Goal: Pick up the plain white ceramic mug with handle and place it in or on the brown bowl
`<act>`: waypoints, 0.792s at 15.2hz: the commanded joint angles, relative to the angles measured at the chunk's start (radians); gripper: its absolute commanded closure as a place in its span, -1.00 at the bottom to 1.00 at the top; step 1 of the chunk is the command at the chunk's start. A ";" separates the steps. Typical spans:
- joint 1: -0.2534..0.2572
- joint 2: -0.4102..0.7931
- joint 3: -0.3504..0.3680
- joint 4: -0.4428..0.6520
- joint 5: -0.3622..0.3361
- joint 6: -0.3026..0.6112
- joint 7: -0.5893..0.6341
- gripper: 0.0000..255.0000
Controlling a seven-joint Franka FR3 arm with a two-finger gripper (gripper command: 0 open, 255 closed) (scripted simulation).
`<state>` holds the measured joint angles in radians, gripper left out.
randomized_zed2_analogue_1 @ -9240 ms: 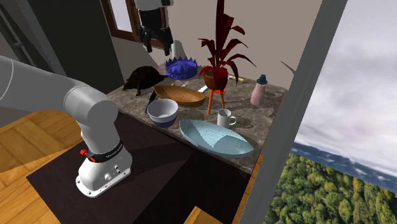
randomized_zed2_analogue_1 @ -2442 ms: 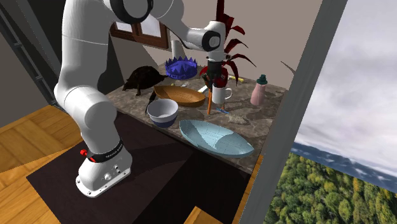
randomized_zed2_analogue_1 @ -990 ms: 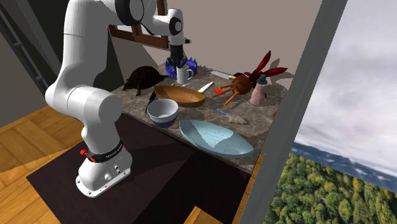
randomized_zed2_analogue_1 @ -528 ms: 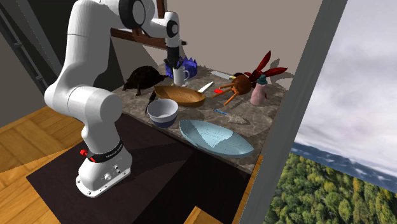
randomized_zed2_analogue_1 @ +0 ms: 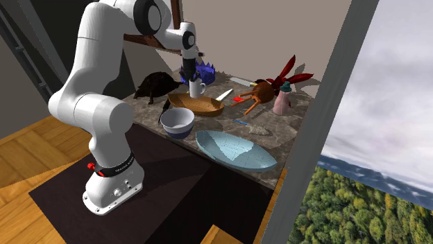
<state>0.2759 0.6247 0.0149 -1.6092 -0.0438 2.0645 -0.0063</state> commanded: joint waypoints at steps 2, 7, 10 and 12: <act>0.001 0.025 0.000 -0.002 -0.001 0.028 0.001 1.00; 0.001 0.049 -0.001 -0.003 -0.002 0.053 0.002 1.00; 0.001 0.049 -0.001 -0.003 -0.002 0.053 0.002 1.00; 0.001 0.049 -0.001 -0.003 -0.002 0.053 0.002 1.00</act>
<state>0.2766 0.6741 0.0141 -1.6125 -0.0454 2.1176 -0.0038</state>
